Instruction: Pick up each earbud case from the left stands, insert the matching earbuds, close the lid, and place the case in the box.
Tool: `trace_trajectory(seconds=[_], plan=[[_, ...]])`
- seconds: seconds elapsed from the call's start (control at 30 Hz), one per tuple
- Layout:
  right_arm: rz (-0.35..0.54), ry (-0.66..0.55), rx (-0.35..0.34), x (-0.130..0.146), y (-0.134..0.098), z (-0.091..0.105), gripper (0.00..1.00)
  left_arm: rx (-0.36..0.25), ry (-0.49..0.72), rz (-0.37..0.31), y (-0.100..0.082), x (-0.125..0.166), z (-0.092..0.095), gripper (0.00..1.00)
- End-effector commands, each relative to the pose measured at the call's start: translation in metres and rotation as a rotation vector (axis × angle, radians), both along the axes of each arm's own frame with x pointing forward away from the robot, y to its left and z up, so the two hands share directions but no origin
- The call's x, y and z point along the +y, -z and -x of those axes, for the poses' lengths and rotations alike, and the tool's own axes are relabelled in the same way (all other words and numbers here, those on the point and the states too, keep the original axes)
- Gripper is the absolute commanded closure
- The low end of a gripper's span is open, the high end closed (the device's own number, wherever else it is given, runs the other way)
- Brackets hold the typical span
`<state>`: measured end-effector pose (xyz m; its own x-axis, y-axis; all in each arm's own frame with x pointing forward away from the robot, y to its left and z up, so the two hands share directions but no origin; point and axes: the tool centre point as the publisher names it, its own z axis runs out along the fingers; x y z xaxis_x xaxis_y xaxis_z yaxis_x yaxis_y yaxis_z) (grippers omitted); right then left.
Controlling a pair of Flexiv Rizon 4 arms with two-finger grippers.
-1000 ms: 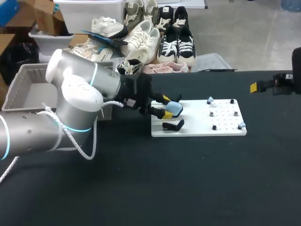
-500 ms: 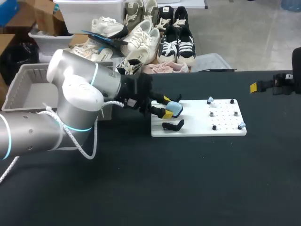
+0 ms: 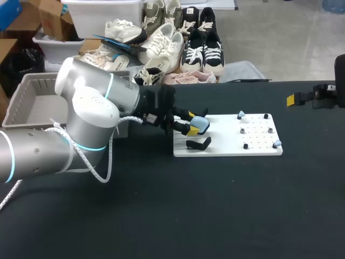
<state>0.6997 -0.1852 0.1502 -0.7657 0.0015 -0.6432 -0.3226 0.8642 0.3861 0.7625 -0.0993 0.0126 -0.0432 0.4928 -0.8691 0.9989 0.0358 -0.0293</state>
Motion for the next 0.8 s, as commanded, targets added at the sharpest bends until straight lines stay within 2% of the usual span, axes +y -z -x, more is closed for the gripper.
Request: trace_trajectory(seconds=[0.03, 0.47, 0.8], plan=[[0.0, -0.002, 0.0, -0.0006, 0.0002, -0.0004, 0.0, 0.002, 0.008, 0.001, 0.001, 0.0003, -0.0025, 0.51], [0.0, -0.002, 0.0, -0.0006, 0.0002, -0.0004, 0.0, 0.003, 0.014, 0.0, 0.0013, -0.0004, -0.0027, 0.55], [0.0, -0.002, 0.0, -0.0006, 0.0002, -0.0004, 0.0, 0.003, 0.015, 0.002, 0.0017, -0.001, -0.0019, 0.64]])
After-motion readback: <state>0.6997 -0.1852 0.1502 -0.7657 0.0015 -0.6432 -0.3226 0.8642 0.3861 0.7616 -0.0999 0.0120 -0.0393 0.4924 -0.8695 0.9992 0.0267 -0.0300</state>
